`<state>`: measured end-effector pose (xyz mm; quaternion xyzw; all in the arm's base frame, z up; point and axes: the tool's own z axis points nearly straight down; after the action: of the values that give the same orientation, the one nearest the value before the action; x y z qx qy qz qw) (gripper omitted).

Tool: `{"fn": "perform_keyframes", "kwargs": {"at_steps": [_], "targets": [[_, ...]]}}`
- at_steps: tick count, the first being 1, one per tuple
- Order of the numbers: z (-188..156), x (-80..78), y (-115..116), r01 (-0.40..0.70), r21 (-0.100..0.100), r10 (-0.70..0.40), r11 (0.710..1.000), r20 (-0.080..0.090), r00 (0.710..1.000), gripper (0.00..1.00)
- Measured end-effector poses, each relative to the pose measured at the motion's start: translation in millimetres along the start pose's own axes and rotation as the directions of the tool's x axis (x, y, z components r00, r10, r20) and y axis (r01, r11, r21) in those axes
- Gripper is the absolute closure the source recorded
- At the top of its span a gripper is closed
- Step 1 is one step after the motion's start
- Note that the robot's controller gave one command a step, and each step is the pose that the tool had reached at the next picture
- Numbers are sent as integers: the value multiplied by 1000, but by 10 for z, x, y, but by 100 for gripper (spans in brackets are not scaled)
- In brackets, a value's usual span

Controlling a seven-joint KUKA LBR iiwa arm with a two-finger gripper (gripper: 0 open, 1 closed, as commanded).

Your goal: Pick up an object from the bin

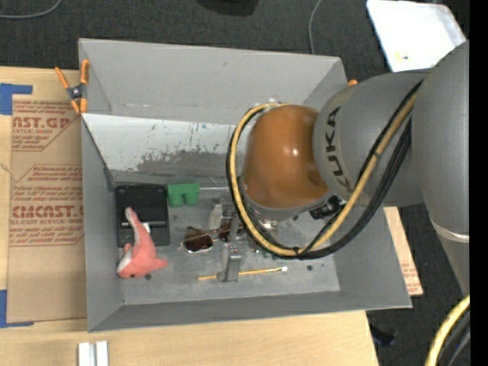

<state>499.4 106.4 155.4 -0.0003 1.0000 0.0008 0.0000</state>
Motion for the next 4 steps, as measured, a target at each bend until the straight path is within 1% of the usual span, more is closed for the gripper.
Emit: {"fn": "perform_keyframes", "kwargs": {"at_steps": [1,2,3,4], "targets": [[0,0,0,0,0,0,1000,0,1000,0],[308,-226,-50,-71,-2,72,997,3,997,0],[420,-221,-92,-52,0,52,999,0,999,0],[729,-188,-40,257,-2,-257,966,0,966,100]]}}
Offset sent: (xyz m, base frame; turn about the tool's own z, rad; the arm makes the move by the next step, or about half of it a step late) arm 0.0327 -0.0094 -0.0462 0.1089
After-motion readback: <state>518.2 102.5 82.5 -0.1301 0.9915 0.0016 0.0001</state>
